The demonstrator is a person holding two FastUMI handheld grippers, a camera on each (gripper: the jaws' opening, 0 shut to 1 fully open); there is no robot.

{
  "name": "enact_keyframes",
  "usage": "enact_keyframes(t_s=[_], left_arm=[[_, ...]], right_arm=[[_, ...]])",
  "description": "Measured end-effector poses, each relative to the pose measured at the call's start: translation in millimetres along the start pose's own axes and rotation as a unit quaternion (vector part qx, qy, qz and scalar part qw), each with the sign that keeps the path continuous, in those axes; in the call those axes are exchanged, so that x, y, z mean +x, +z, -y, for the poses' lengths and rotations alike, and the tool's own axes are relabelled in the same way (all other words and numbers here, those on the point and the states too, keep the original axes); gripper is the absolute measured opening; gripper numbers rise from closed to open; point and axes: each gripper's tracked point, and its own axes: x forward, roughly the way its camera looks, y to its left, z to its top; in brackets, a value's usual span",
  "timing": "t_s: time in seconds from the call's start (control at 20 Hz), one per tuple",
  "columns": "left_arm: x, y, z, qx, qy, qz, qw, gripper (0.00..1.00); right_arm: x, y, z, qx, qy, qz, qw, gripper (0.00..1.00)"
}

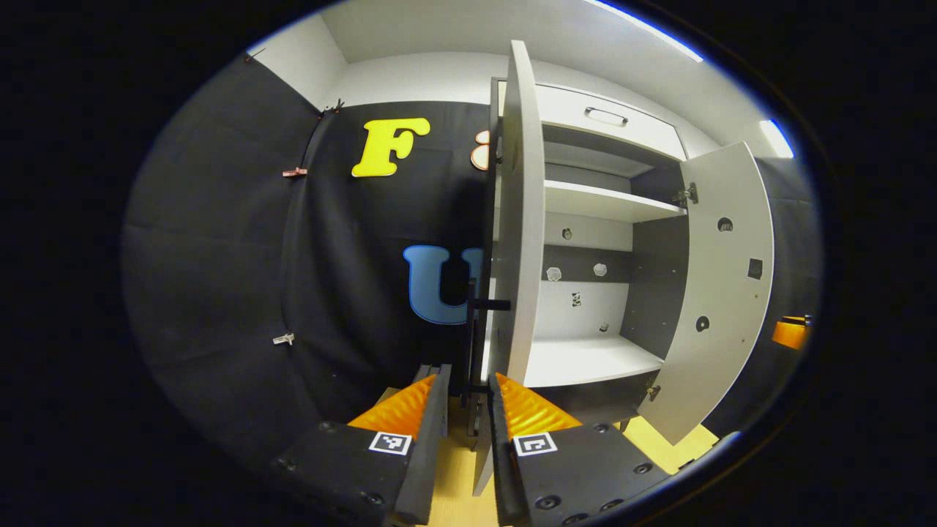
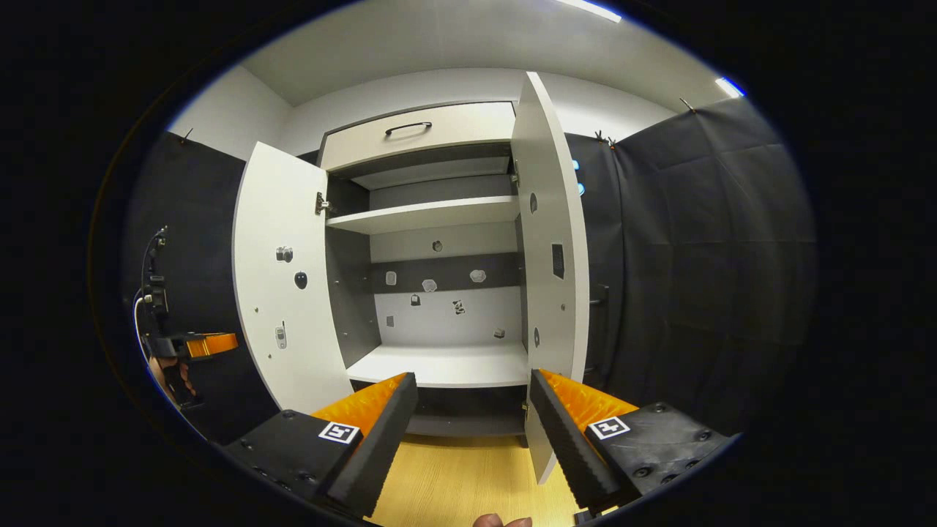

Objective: Open the right door of the double-door shoe cabinet with the right hand, and open the left door with the left hand.

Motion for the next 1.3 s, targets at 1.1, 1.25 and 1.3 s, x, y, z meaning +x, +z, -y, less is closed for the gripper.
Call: enact_keyframes(t_s=[1.1,1.25,1.3], left_arm=[[-68,10,48,-0.012,-0.008,0.018,1.000,0.95],[-70,15,52,-0.011,-0.009,0.023,1.000,0.95],[-71,18,54,-0.011,-0.011,0.024,1.000,0.95]], right_arm=[[-15,16,2,0.001,-0.005,0.024,1.000,0.97],[-14,18,3,-0.001,-0.005,0.026,1.000,0.98],[-13,18,1,-0.001,-0.005,0.027,1.000,0.97]])
